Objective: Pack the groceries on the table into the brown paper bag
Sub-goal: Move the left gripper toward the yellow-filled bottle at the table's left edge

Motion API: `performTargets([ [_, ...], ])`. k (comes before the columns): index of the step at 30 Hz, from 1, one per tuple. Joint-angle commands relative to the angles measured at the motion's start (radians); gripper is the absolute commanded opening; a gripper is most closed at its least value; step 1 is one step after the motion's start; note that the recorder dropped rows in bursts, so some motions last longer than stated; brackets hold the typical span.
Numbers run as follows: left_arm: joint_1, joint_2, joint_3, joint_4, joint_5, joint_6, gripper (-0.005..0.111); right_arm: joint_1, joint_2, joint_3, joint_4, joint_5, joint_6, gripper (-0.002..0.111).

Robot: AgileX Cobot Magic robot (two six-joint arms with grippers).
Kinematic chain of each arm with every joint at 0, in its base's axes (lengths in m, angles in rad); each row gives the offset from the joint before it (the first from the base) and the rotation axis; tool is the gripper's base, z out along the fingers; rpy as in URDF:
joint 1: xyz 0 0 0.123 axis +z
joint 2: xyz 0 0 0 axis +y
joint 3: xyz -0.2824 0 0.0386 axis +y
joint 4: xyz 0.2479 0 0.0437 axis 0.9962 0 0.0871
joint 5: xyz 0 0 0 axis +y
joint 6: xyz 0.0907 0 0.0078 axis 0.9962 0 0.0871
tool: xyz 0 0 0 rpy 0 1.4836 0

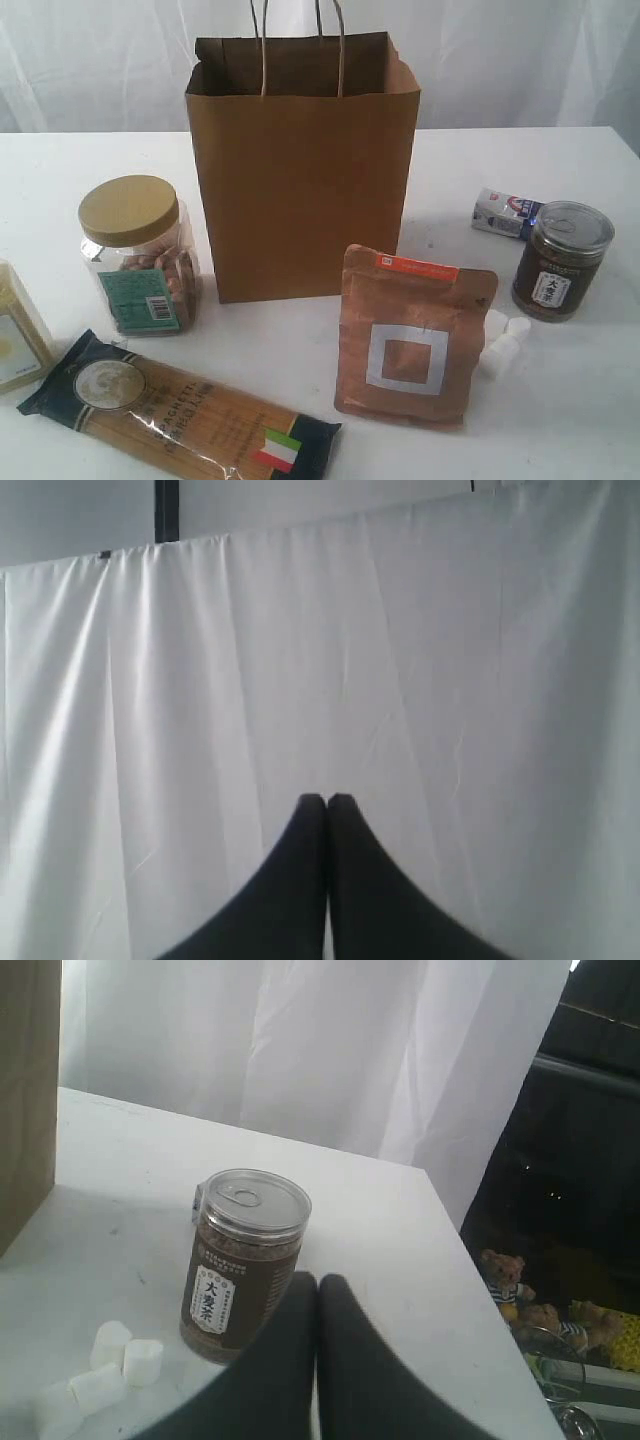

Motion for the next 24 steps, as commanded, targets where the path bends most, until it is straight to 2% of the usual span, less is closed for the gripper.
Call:
performTargets([
  [1, 0.001, 0.207, -0.187, -0.033, 0.249, 0.278, 0.001, -0.003, 0.001, 0.001, -0.006, -0.010, 0.004, 0.000],
  [3, 0.001, 0.283, -0.253, -0.033, 0.388, 0.329, 0.001, -0.003, 0.001, 0.001, -0.006, -0.010, 0.004, 0.000],
  [7, 0.001, 0.417, -0.397, -0.033, 0.822, 0.317, 0.000, -0.003, 0.001, 0.001, -0.006, -0.010, 0.004, 0.000],
  [10, 0.001, 0.482, -0.471, 0.030, 1.075, 0.185, 0.000, -0.003, 0.001, 0.001, -0.004, -0.010, 0.004, 0.000],
  [11, 0.002, 0.495, -0.490, 0.076, 1.113, 0.127, 0.000, -0.003, 0.001, 0.001, -0.004, -0.010, 0.004, 0.000],
  [15, 0.002, 0.536, -0.597, 0.468, 1.294, -0.242, 0.000, -0.003, 0.001, 0.001, -0.004, -0.010, 0.004, 0.000],
  [16, 0.002, 0.543, -0.619, 0.531, 1.351, -0.286, 0.000, -0.003, 0.001, 0.001, -0.004, -0.010, 0.007, 0.000],
  [18, 0.002, 0.554, -0.632, 0.565, 1.426, -0.257, 0.000, -0.003, 0.001, 0.001, -0.004, -0.010, 0.036, 0.000],
  [21, 0.002, 0.574, -0.632, 0.488, 1.498, -0.145, 0.000, -0.003, 0.001, 0.001, -0.004, -0.010, 0.034, 0.000],
  [24, 0.007, 0.598, -0.600, 0.470, 1.511, -0.088, 0.000, -0.003, 0.001, 0.001, -0.004, -0.010, 0.034, 0.000],
])
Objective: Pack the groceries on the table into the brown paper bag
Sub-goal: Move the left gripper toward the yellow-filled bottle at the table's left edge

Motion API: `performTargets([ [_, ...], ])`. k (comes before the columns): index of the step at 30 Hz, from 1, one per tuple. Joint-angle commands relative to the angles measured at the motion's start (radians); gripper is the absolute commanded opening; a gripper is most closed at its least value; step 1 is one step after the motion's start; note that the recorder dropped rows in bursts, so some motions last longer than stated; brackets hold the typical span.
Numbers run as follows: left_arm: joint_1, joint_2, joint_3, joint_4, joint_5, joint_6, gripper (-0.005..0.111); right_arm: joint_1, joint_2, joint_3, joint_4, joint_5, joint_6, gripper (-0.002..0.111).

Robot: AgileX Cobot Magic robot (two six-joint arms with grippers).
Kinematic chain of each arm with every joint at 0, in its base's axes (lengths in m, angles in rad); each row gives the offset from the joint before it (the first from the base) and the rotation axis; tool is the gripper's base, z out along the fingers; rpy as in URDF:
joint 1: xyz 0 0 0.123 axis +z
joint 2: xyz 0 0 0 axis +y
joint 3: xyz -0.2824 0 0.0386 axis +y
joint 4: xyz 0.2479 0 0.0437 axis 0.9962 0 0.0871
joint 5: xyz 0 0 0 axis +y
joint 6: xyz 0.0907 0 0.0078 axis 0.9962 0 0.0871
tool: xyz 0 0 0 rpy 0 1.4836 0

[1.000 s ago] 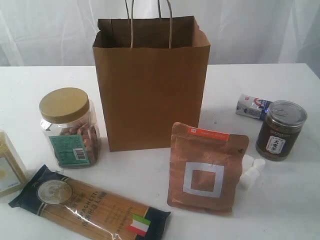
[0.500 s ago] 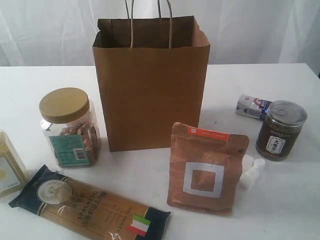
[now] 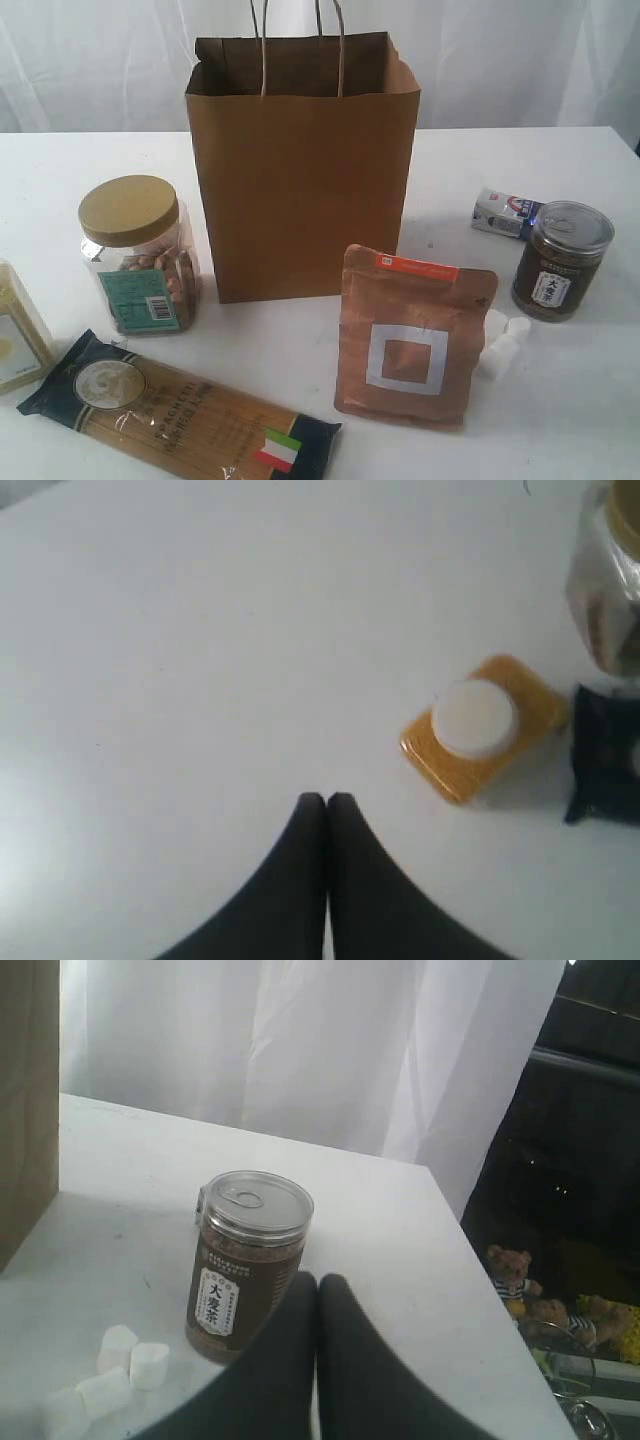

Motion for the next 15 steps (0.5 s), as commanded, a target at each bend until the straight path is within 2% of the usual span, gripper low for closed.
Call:
performTargets([
  [1, 0.020, 0.034, 0.043, -0.006, 0.046, 0.058, 0.000, -0.003, 0.001, 0.001, -0.004, -0.010, 0.009, 0.000],
  [4, 0.092, 0.082, 0.088, 0.042, 0.008, 0.033, 0.000, -0.003, 0.001, 0.001, -0.004, -0.010, 0.009, 0.000],
  [6, 0.153, 0.115, 0.100, -0.007, -0.059, -0.012, 0.000, -0.003, 0.001, 0.001, -0.004, -0.010, 0.009, 0.000],
  [10, 0.284, 0.173, 0.100, -0.317, -0.186, 0.007, 0.000, -0.003, 0.001, 0.001, -0.004, -0.010, 0.009, 0.000],
  [15, 0.460, 0.236, 0.100, -0.745, -0.237, 0.228, 0.000, -0.003, 0.001, 0.001, -0.004, -0.010, 0.009, 0.000],
])
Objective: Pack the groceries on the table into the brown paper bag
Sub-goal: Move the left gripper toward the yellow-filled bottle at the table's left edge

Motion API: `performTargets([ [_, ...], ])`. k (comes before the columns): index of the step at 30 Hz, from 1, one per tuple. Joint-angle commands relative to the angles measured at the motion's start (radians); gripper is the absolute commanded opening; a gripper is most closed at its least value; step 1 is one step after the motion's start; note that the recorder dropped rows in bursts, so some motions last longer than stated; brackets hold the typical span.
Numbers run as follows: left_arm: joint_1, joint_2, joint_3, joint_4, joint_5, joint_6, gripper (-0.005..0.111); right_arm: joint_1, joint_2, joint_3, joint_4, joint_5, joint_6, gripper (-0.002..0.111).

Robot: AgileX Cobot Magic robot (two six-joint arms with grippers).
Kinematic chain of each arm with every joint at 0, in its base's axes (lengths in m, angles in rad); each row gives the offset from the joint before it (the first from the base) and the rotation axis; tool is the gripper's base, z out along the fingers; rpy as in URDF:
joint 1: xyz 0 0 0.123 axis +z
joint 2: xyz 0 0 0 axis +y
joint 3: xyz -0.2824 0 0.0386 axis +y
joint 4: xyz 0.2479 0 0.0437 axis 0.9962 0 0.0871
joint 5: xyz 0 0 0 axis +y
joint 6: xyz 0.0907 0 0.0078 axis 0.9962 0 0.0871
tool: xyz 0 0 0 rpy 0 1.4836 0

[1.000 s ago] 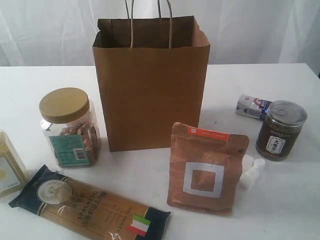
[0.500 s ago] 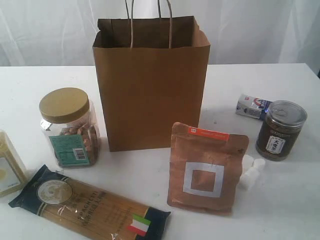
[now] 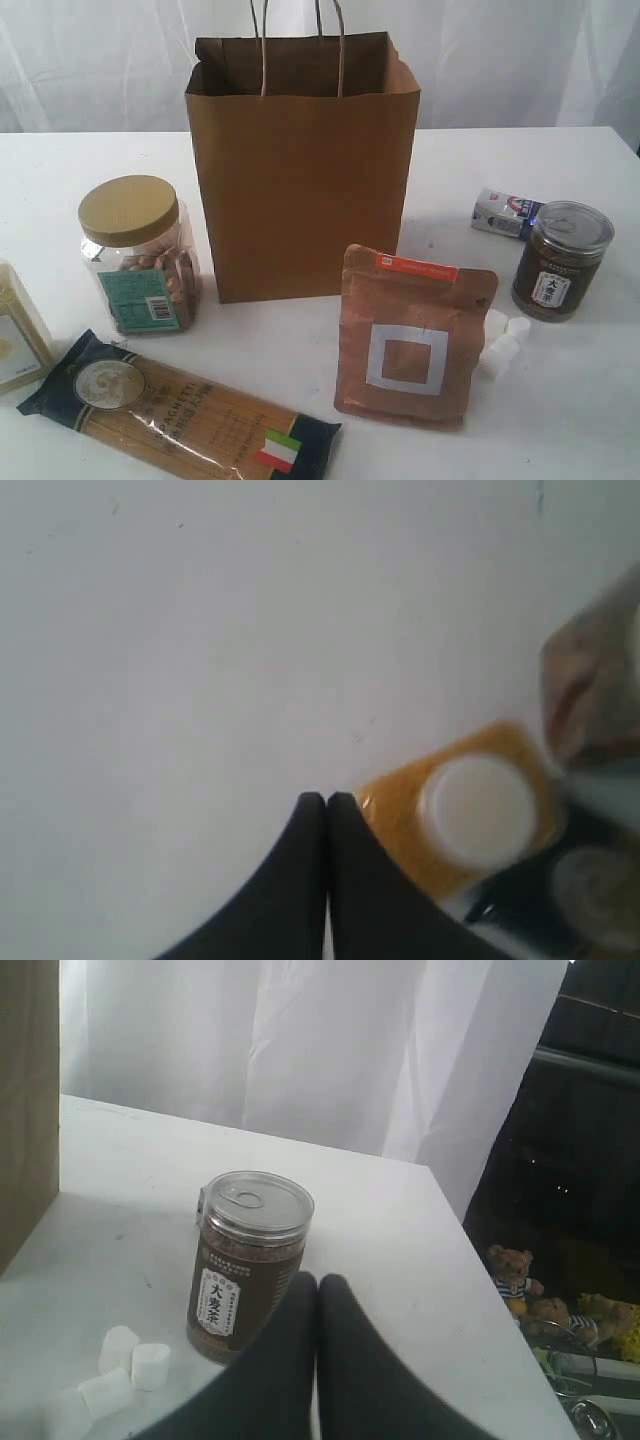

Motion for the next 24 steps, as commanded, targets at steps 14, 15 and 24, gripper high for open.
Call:
performTargets([
  [14, 0.304, 0.178, 0.024, -0.847, 0.426, 1.111, 0.000, -0.003, 0.001, 0.001, -0.004, -0.010, 0.003, 0.000],
  [15, 0.296, 0.178, 0.036, -0.847, 0.426, 1.188, 0.000, -0.003, 0.001, 0.001, -0.004, -0.010, 0.003, 0.000],
  [24, 0.285, 0.178, 0.098, -0.802, 0.374, 1.486, 0.034, -0.003, 0.001, 0.001, -0.006, -0.010, 0.004, 0.000],
])
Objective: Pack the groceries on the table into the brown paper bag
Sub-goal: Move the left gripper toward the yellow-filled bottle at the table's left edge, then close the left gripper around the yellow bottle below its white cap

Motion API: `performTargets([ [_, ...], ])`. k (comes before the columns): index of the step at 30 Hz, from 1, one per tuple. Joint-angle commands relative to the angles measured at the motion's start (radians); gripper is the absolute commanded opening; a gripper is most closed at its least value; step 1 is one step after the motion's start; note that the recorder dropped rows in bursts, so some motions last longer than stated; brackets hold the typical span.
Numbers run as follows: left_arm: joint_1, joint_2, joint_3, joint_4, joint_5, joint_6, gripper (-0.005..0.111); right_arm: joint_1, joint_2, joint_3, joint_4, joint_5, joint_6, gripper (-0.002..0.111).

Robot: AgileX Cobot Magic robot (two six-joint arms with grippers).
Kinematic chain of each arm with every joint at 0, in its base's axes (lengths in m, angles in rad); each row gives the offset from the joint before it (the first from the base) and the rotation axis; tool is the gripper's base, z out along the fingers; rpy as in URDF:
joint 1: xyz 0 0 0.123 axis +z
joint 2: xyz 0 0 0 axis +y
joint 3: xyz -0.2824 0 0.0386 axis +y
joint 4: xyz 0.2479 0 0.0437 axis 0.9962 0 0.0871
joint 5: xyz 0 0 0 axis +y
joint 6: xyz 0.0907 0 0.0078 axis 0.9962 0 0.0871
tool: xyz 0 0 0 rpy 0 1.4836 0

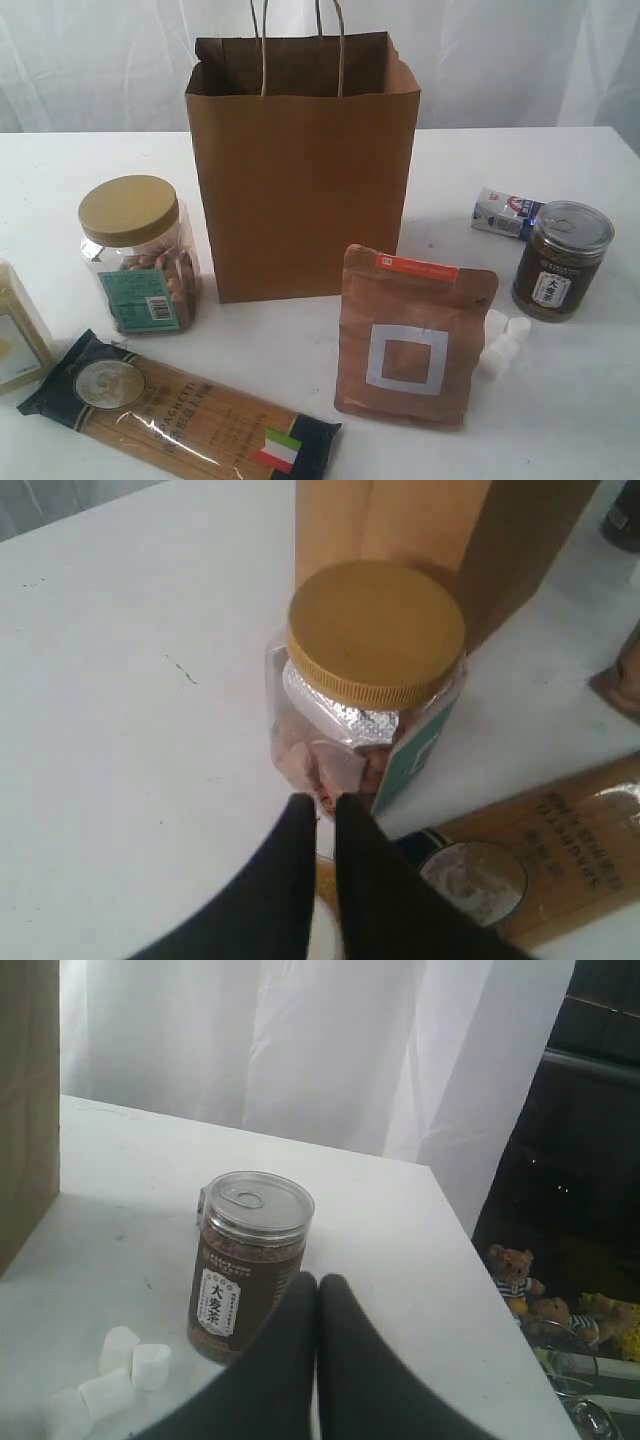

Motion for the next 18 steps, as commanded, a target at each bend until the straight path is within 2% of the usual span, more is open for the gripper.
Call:
performTargets([
  [1, -0.007, -0.001, 0.020, 0.022, -0.012, 0.065, 0.041, -0.003, 0.001, 0.001, -0.006, -0.010, 0.003, 0.000],
  [3, -0.007, -0.001, 0.036, 0.031, -0.035, 0.059, 0.056, -0.003, 0.001, 0.001, -0.006, -0.010, 0.003, 0.000],
  [5, -0.007, -0.001, 0.055, 0.044, -0.037, 0.054, 0.066, -0.003, 0.001, 0.001, -0.006, -0.010, 0.003, 0.000],
  [12, -0.008, -0.001, 0.134, 0.053, -0.100, 0.052, 0.077, -0.003, 0.001, 0.001, -0.006, -0.010, 0.003, 0.000],
  [18, -0.010, 0.015, 0.142, 0.045, -0.242, 0.052, 0.085, -0.003, 0.001, 0.001, -0.006, -0.010, 0.003, 0.000],
])
